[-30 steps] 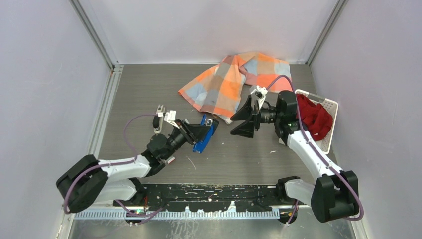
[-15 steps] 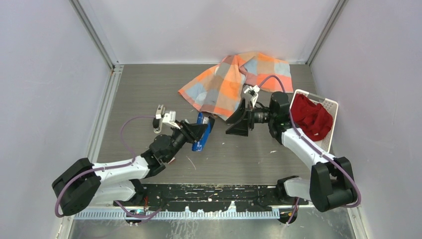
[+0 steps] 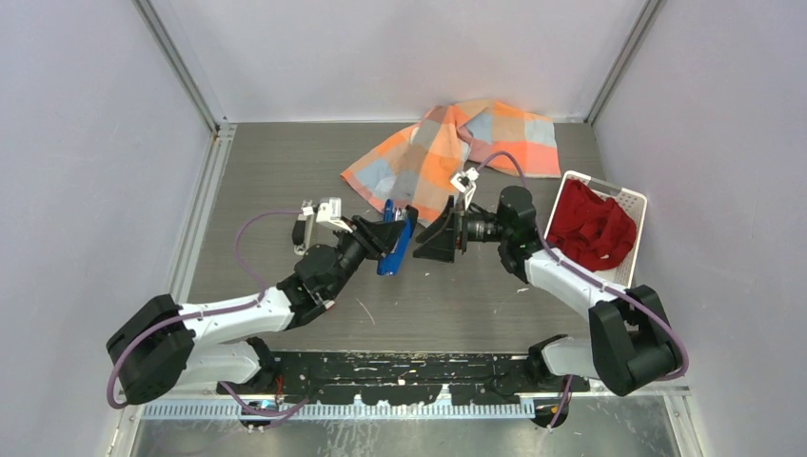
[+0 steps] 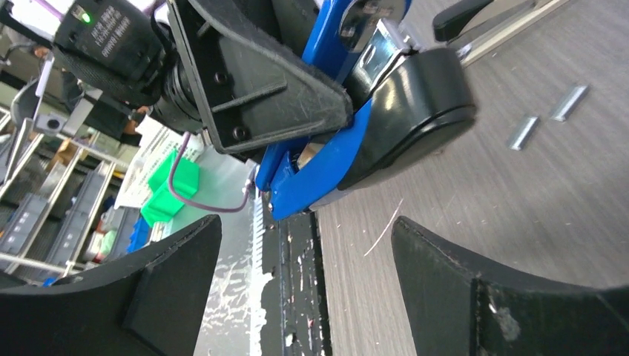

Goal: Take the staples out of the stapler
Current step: Place the stapler at the center of the board, then pick up the stapler from the center of the board.

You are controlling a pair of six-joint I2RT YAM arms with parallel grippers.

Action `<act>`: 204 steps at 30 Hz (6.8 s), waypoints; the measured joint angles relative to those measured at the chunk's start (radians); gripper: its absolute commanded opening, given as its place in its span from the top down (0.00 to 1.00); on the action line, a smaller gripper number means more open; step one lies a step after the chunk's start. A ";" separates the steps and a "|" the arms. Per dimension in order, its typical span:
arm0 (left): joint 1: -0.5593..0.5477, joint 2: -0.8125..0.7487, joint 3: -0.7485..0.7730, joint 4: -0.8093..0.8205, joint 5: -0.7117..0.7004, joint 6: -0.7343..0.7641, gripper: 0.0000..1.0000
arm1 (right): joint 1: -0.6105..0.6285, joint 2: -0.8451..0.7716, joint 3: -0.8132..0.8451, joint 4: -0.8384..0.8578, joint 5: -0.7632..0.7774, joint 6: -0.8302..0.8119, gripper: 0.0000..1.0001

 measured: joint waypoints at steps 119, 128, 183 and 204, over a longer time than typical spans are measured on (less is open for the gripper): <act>0.179 -0.247 0.436 -1.448 -0.006 0.450 0.02 | -0.266 0.052 0.710 -1.150 0.360 -0.971 0.32; 0.202 -0.218 0.500 -1.520 -0.069 0.521 0.00 | -0.266 -0.043 0.235 -0.616 -0.084 -0.611 0.29; 0.734 0.605 0.807 -1.484 0.232 0.621 1.00 | -0.266 -0.052 0.186 -0.418 -0.151 -0.519 0.27; 0.729 0.222 0.709 -1.429 0.338 0.623 1.00 | -0.266 -0.052 0.177 -0.399 -0.151 -0.512 0.27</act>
